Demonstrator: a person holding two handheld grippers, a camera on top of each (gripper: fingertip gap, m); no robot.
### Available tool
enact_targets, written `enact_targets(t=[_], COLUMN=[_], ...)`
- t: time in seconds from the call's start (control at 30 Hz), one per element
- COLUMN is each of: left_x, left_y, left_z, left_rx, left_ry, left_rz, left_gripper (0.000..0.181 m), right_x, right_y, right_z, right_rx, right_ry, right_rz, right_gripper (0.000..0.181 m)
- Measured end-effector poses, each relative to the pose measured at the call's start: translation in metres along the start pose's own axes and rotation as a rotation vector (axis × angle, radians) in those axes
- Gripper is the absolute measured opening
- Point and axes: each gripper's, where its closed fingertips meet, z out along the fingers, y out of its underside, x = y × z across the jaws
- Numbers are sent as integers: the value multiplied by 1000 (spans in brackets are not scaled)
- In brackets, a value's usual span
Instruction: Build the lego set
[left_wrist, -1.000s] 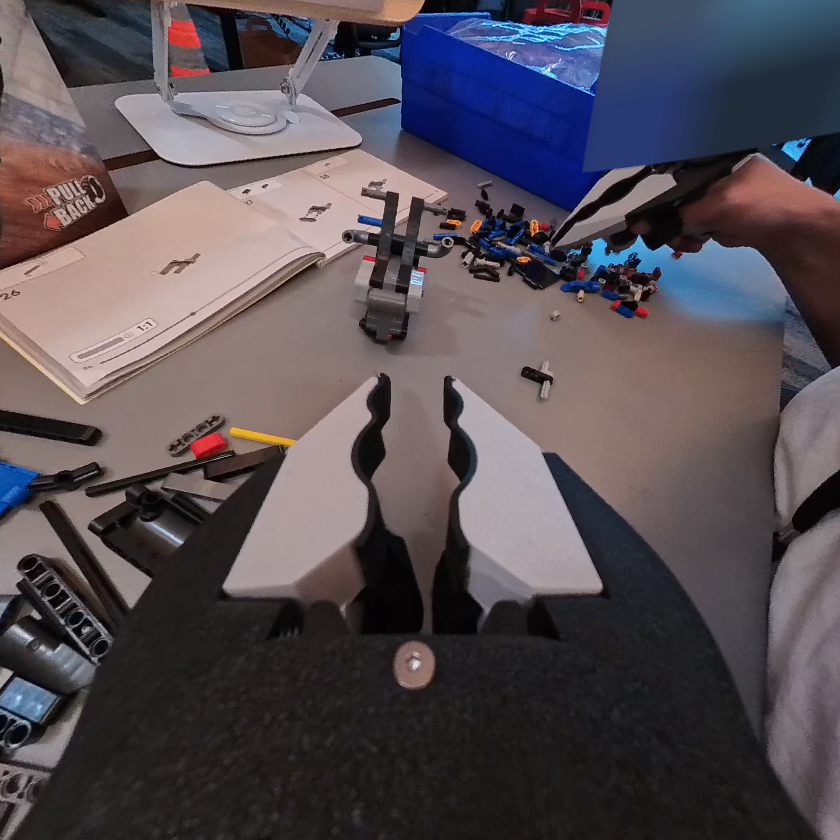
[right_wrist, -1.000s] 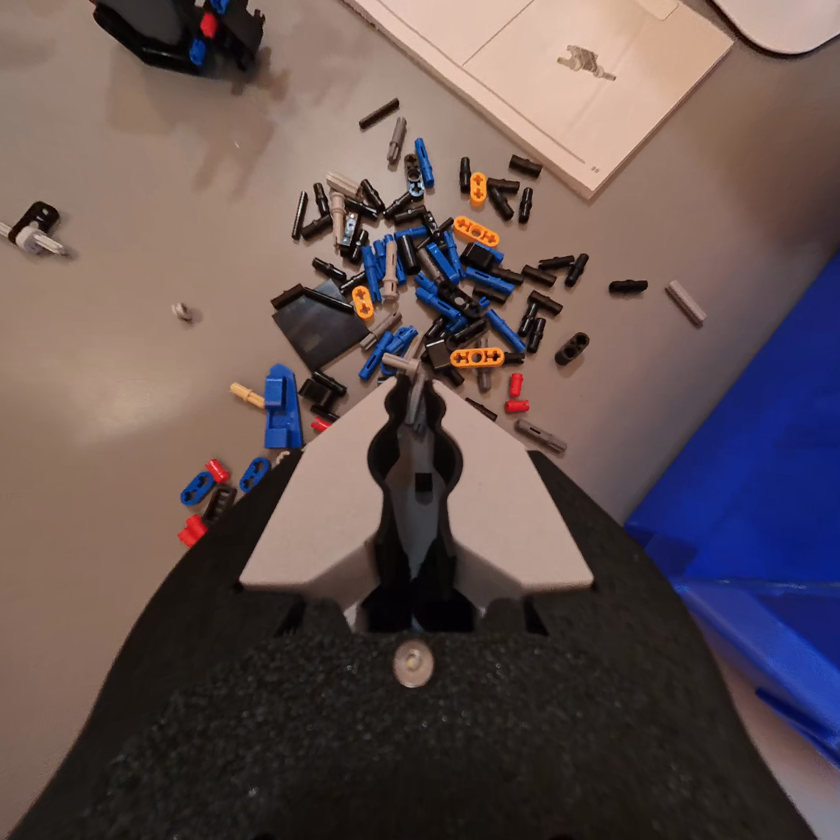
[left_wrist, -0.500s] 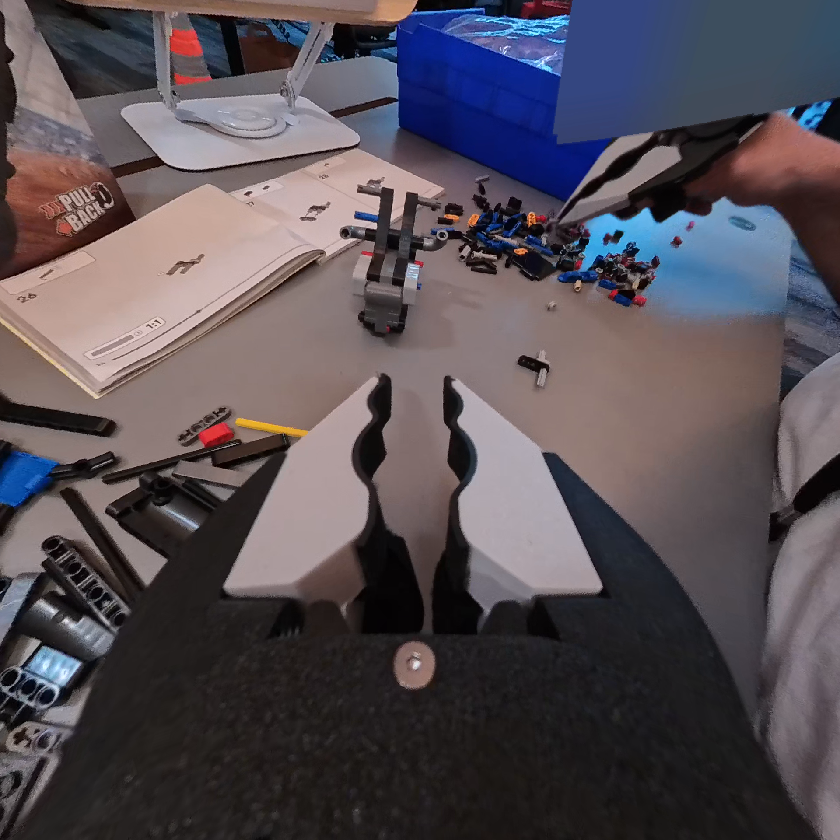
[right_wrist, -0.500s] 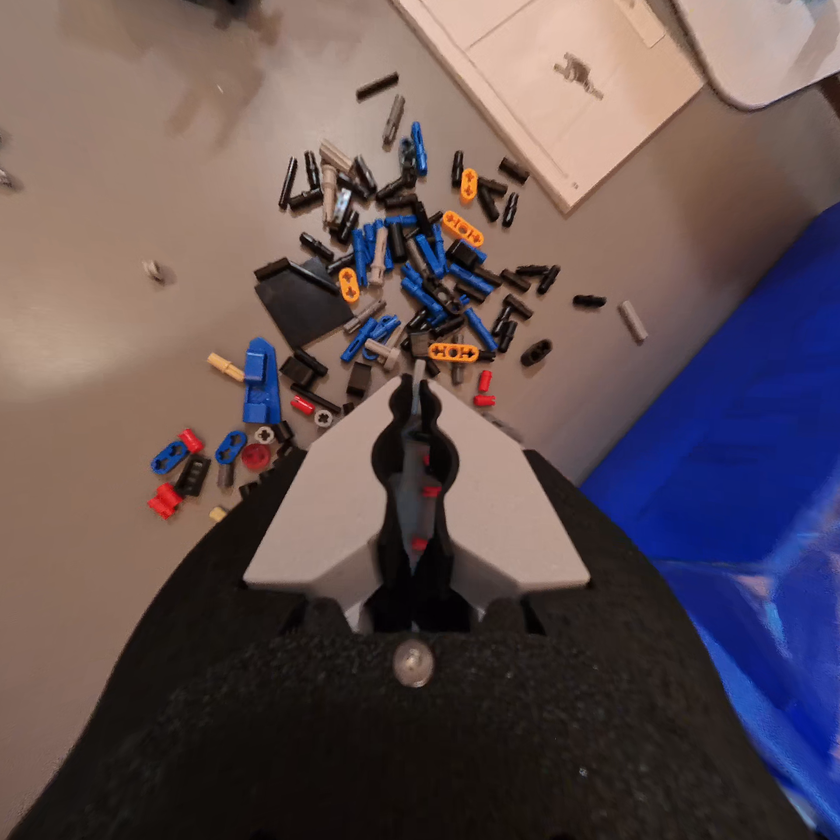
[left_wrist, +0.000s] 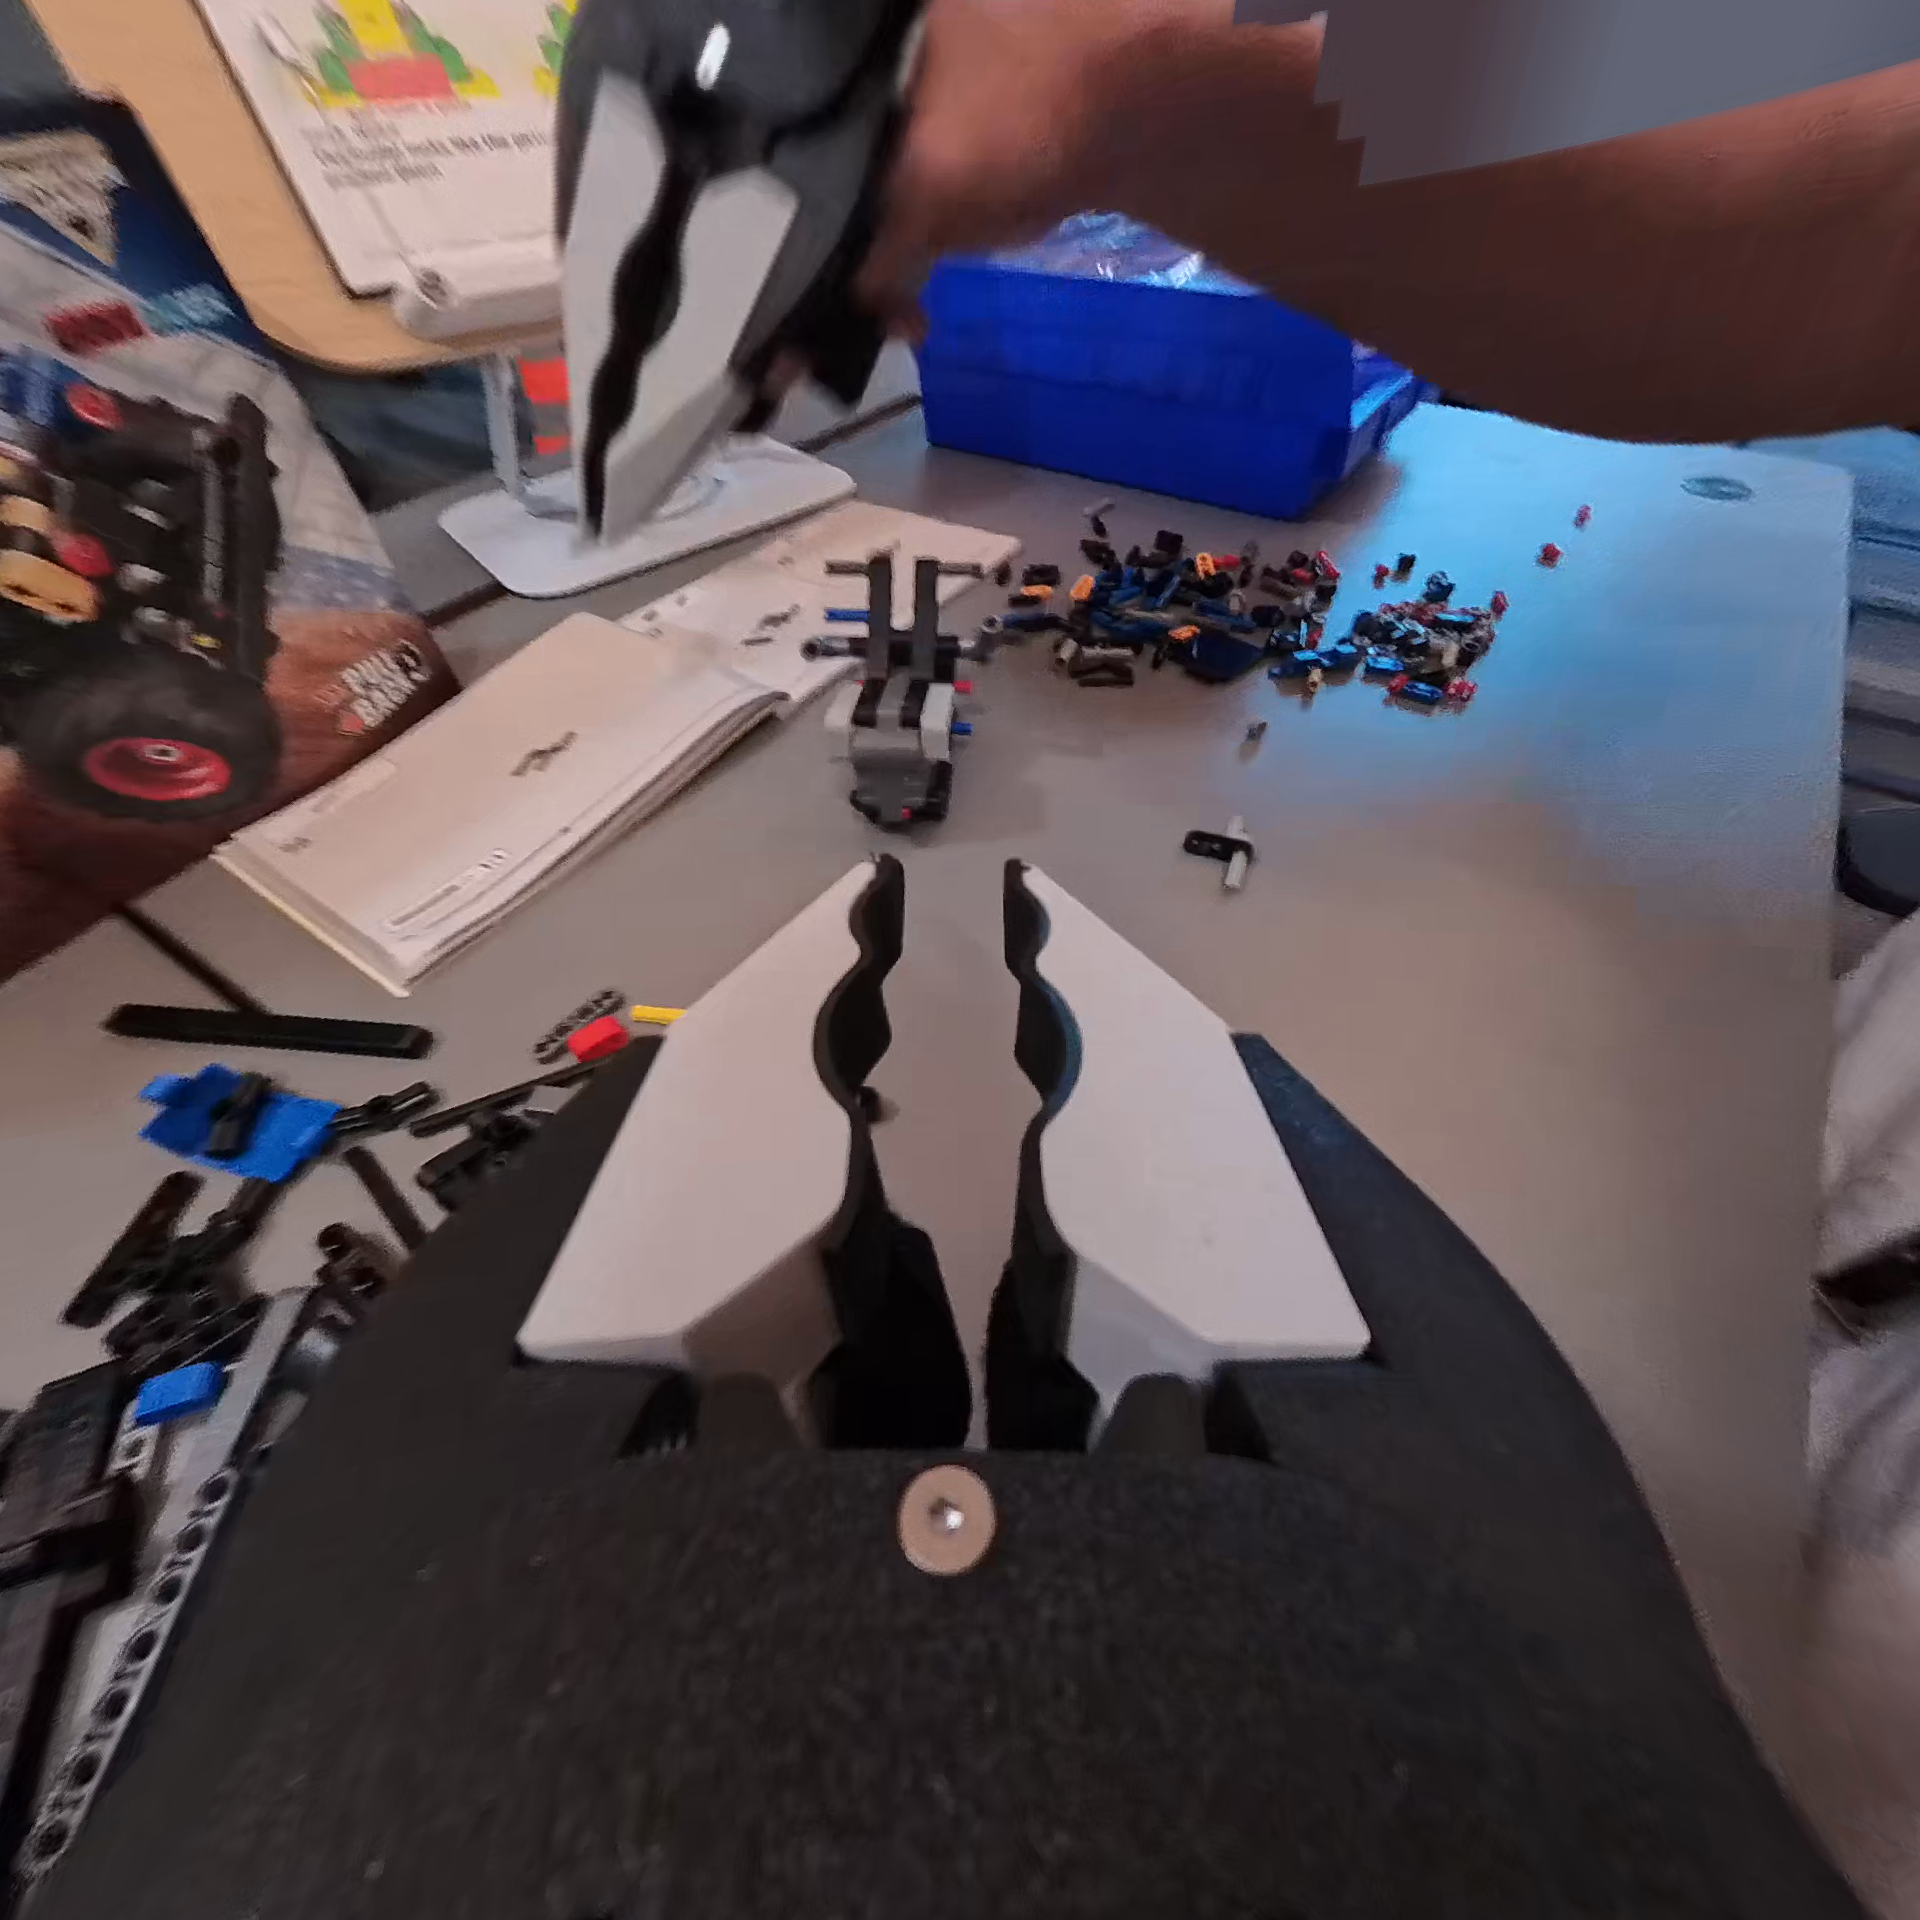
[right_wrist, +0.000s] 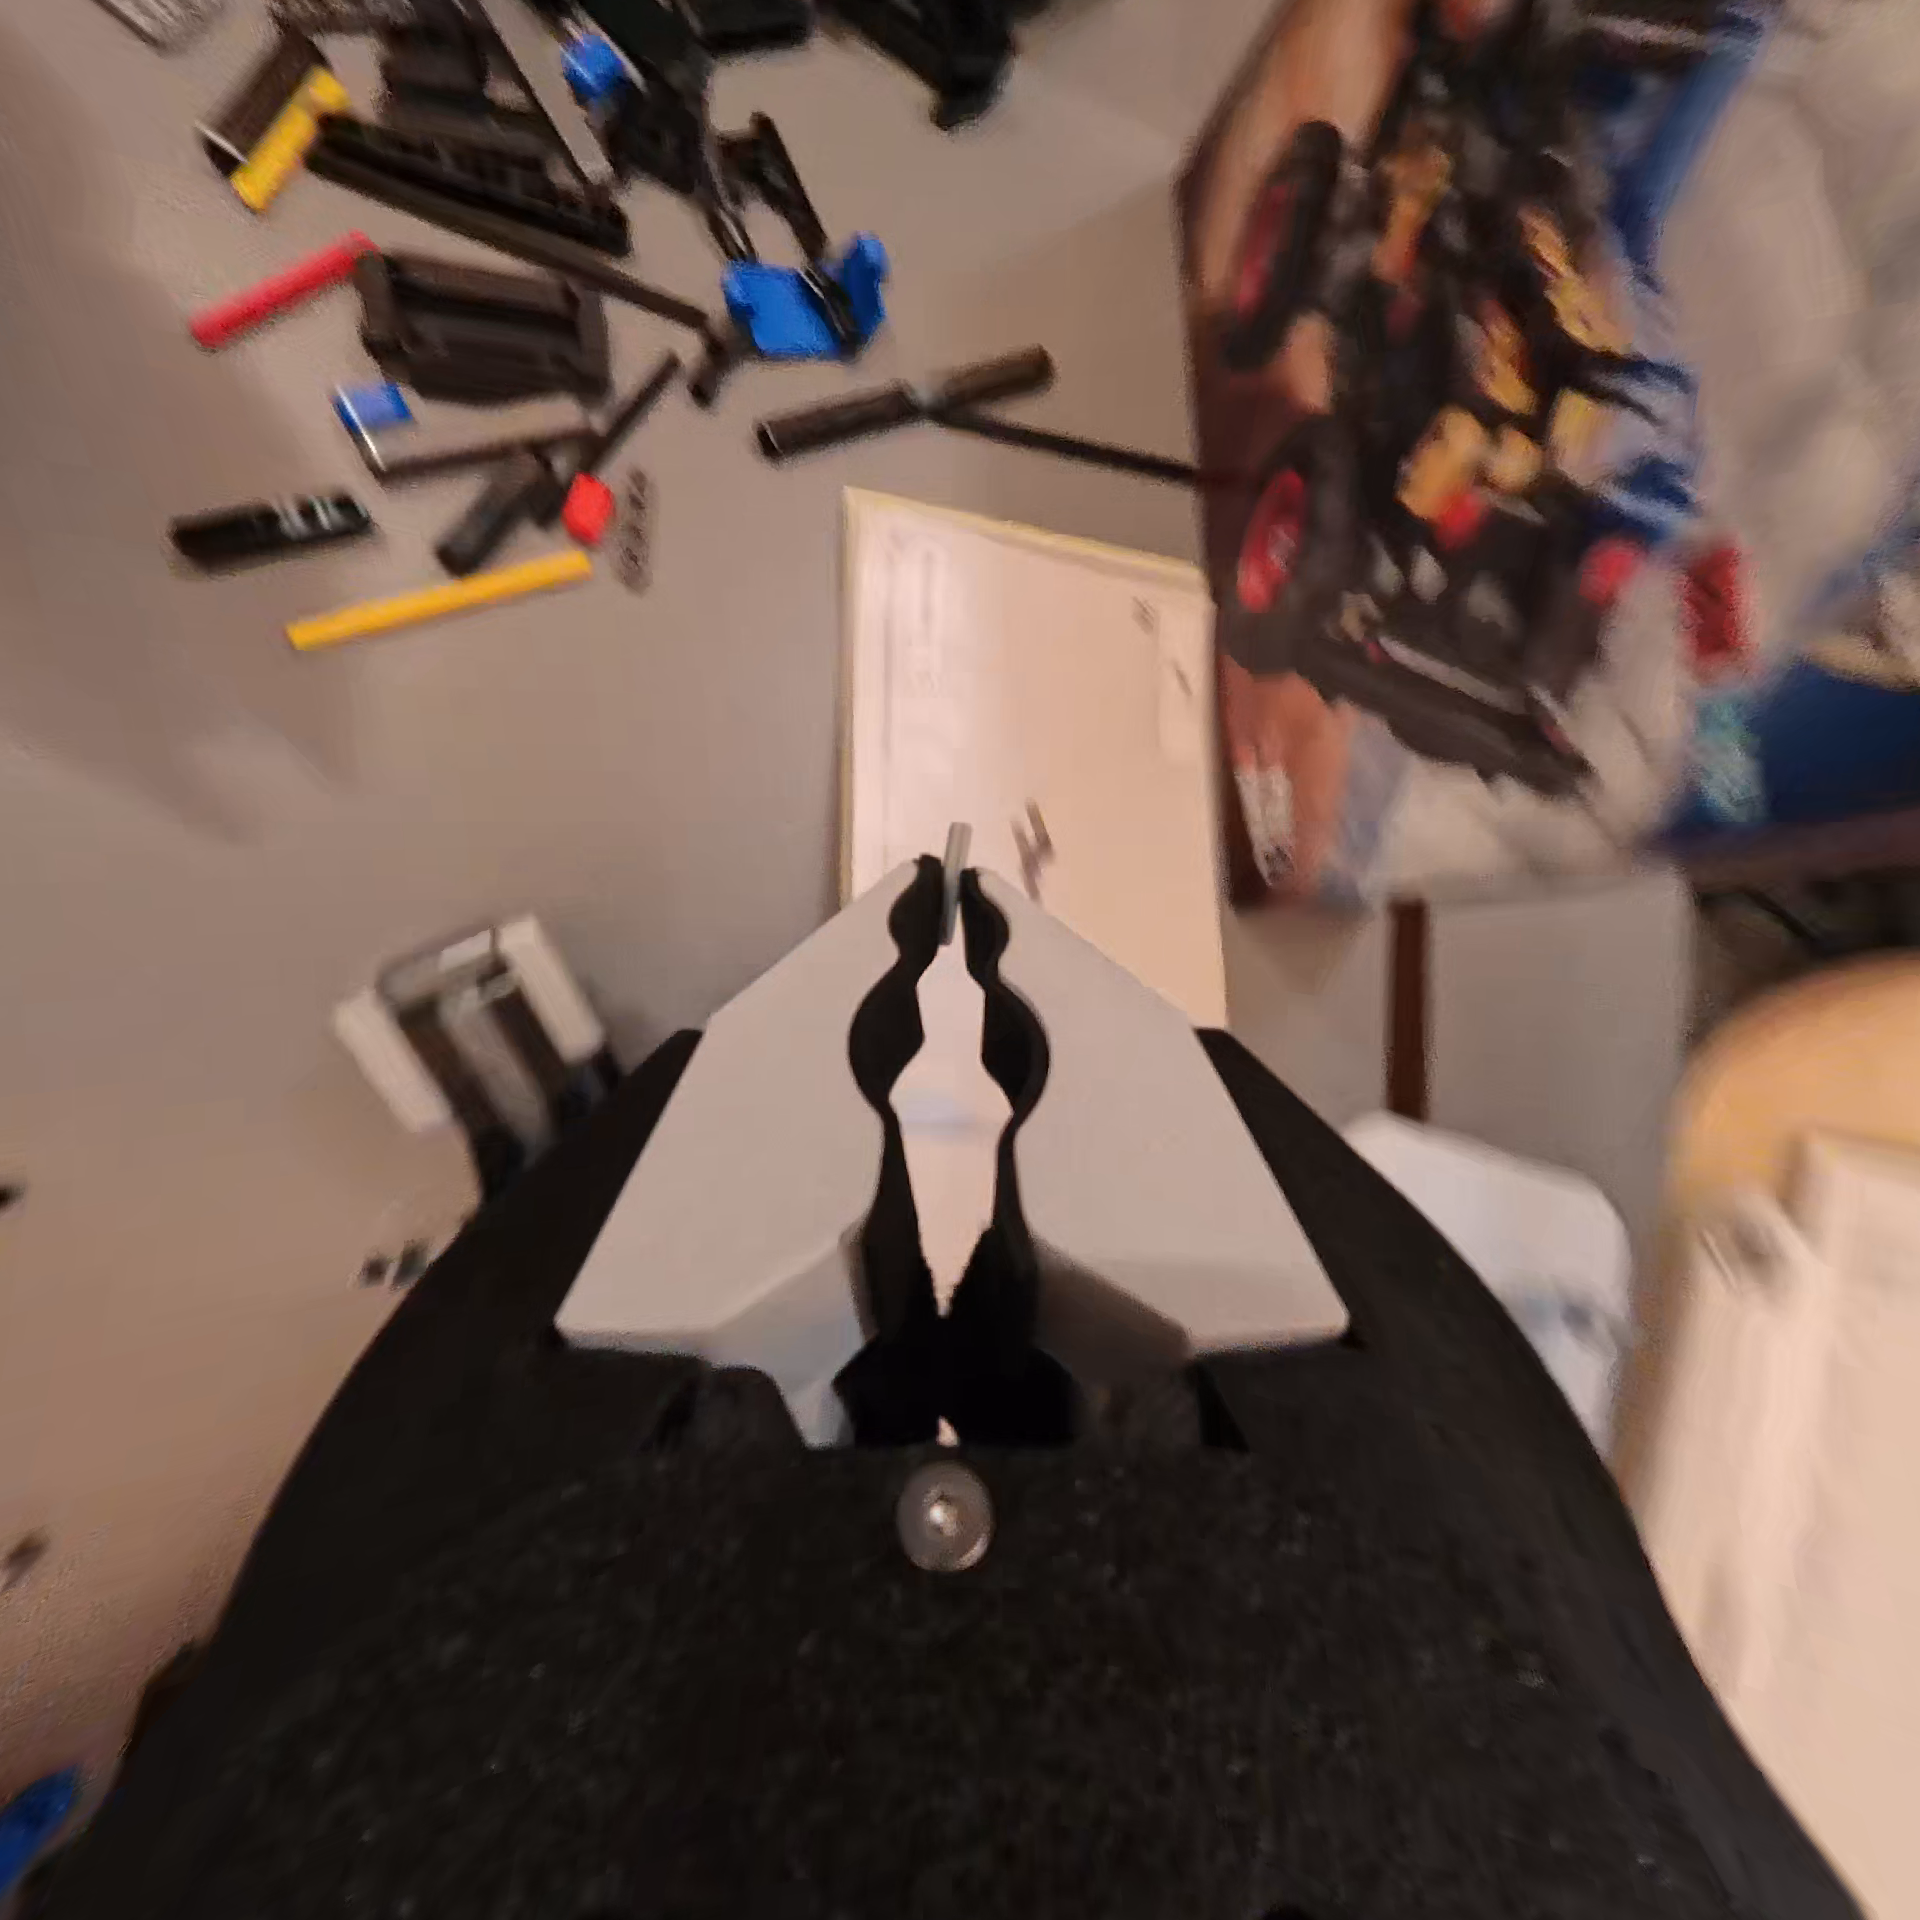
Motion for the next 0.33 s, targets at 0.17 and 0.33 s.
enact_targets(t=[0.17, 0.33], left_x=[-10, -12], left_y=[-10, -10], left_z=[-11, -16], left_rx=[96, 118], left_ry=[-32, -30], left_rz=[-37, -73], left_gripper=[13, 13], right_x=[-4, -6], right_y=[-23, -23], right_z=[91, 130], right_rx=[2, -46], right_ry=[-306, -400], right_rz=[78, 133], right_gripper=[3, 2])
